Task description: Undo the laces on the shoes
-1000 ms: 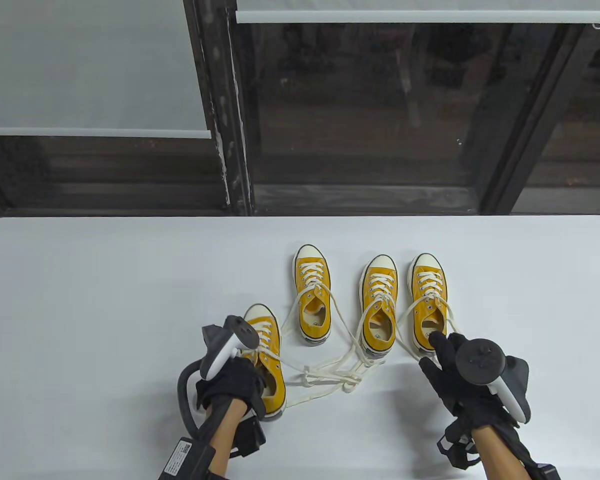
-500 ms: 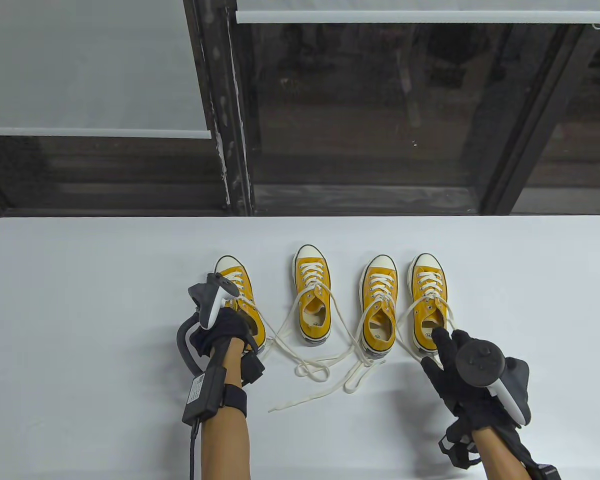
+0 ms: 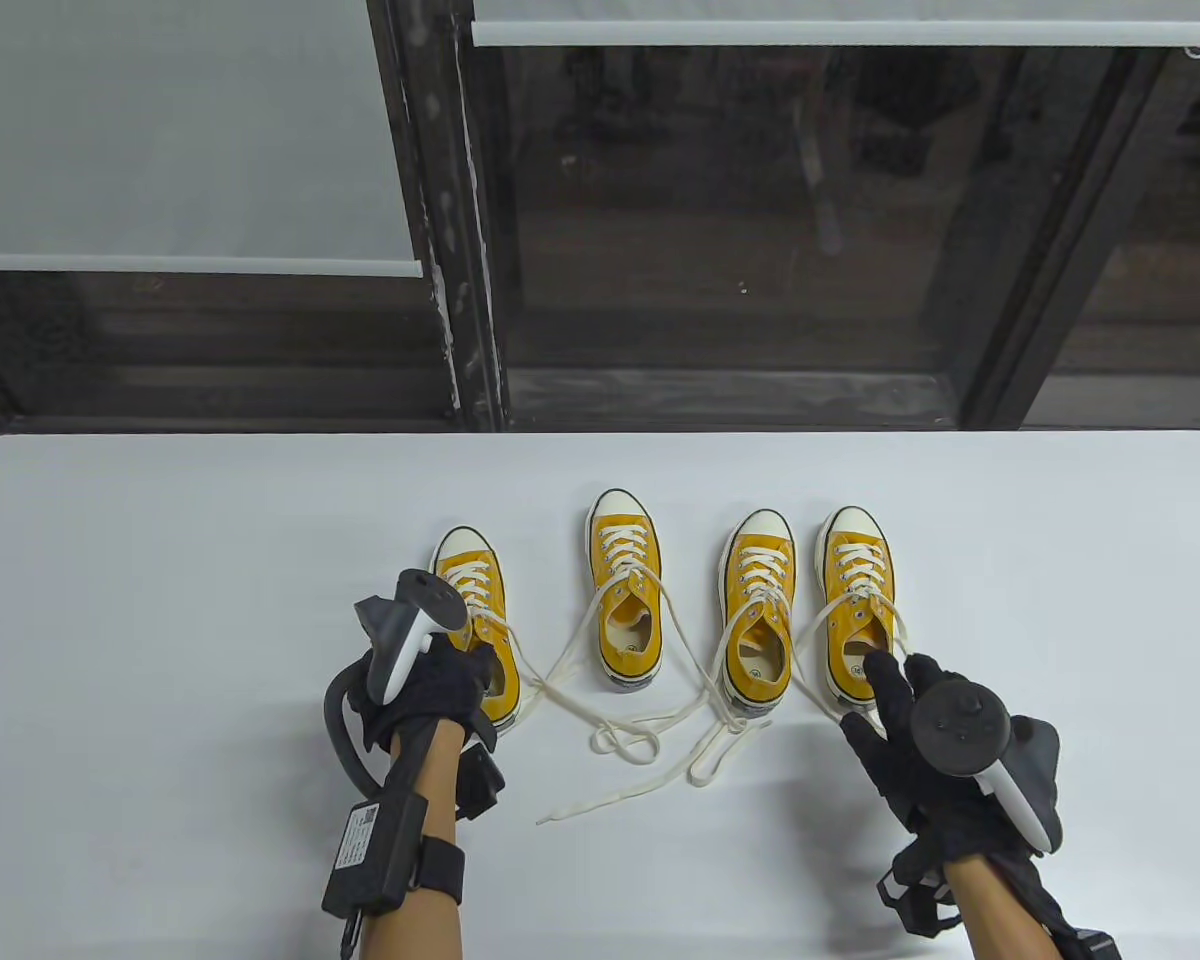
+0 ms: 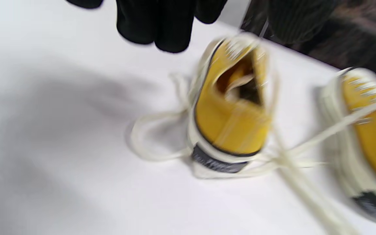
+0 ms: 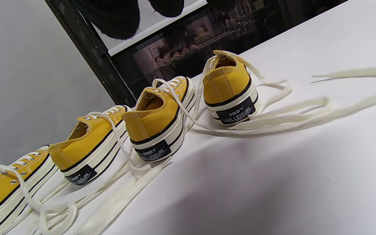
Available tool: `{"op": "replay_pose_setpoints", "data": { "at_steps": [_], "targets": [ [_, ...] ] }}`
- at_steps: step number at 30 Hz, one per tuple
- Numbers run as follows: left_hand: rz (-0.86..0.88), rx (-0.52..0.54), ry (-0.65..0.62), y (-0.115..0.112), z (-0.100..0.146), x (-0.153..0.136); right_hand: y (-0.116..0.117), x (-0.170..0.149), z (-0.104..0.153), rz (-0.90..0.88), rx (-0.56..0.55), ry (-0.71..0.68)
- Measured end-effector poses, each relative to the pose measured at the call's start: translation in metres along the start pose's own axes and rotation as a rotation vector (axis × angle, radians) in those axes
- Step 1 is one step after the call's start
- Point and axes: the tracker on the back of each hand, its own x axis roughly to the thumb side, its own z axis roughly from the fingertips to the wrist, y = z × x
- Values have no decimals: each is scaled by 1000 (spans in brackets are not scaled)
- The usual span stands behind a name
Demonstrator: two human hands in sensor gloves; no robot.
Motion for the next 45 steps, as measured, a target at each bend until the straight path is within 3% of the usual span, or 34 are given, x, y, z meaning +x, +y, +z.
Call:
{"op": "replay_pose_setpoints", "data": {
  "at_steps": [3, 6, 11, 20, 30, 45],
  "targets": [
    [-32, 142, -177, 8, 43, 12, -1, 2, 2, 2, -14, -14],
    [-29, 174, -304, 0, 72, 22, -2, 3, 4, 3, -27, -25],
    [-91, 169, -414, -24, 94, 39, -2, 8, 7, 24, -42, -48],
    [-227, 170, -463, -60, 96, 52, 2, 19, 14, 86, -67, -108],
    [-255, 133, -511, -71, 102, 57, 3, 23, 17, 112, -76, -136],
    [-237, 165, -499, -69, 103, 51, 15, 32, 19, 166, -28, -176]
  ]
}}
